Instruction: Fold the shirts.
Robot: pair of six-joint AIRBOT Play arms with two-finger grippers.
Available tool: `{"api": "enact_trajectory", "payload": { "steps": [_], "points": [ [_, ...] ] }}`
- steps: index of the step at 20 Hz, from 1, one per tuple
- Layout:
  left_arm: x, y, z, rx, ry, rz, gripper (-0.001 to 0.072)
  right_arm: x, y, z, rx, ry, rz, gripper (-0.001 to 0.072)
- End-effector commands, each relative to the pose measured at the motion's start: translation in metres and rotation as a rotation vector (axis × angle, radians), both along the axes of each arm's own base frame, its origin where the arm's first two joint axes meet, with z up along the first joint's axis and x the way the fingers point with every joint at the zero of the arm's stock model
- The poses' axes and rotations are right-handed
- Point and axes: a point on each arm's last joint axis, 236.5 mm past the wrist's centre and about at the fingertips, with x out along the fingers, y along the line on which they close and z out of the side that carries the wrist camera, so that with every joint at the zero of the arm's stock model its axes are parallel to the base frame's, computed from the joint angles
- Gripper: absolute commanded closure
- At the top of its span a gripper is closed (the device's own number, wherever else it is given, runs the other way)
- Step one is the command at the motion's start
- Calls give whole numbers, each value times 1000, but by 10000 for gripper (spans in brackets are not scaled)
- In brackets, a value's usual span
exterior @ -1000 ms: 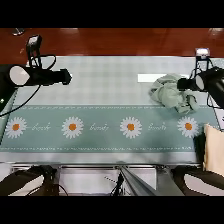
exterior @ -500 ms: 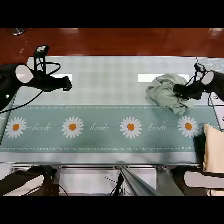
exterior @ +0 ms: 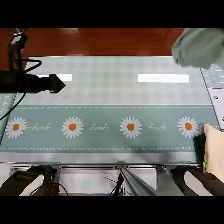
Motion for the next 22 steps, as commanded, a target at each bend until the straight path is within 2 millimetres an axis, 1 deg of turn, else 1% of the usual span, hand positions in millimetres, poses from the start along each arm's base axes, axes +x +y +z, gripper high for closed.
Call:
{"api": "enact_trajectory", "payload": {
  "steps": [1,2,4,5,7,9,10,11,12,14,17,18,19,20,21,22],
  "points": [
    [-61,-30,25,-140,-90,-88,7,-72,33,73,-48,-156,100,690],
    [-75,-34,24,-160,-99,-101,7,-87,48,62,-63,-108,172,690],
    [-96,-37,15,-173,-108,-121,7,-115,74,27,-73,43,311,690],
    [-101,-37,9,-176,-104,-121,8,-122,84,11,-78,99,361,690],
    [-106,-38,-3,-181,-77,-120,7,-125,110,-28,-59,196,463,690],
    [-107,-41,-10,-200,-48,-121,7,-124,149,-78,-10,302,568,690],
    [-106,-42,-13,-198,-39,-121,7,-122,169,-109,-2,349,603,690],
    [-105,-42,-15,-197,-33,-119,7,-120,184,-141,-4,403,609,690],
    [-103,-42,-17,-197,-27,-116,7,-118,201,-176,-11,466,604,690],
    [-101,-42,-23,-196,-4,-111,7,-119,237,-239,-37,579,624,690],
    [-96,-43,-36,-190,51,-108,7,-126,299,-319,-50,731,667,689],
    [-95,-44,-42,-186,73,-110,7,-130,317,-342,-42,773,673,689],
    [-94,-46,-49,-183,100,-114,7,-135,333,-363,-19,818,676,689],
    [-94,-49,-56,-178,128,-122,7,-141,349,-380,34,872,673,667],
    [-94,-52,-63,-174,154,-131,7,-145,361,-389,87,911,677,377],
    [-94,-54,-69,-170,179,-137,7,-146,367,-389,97,918,709,66]
  ]
}}
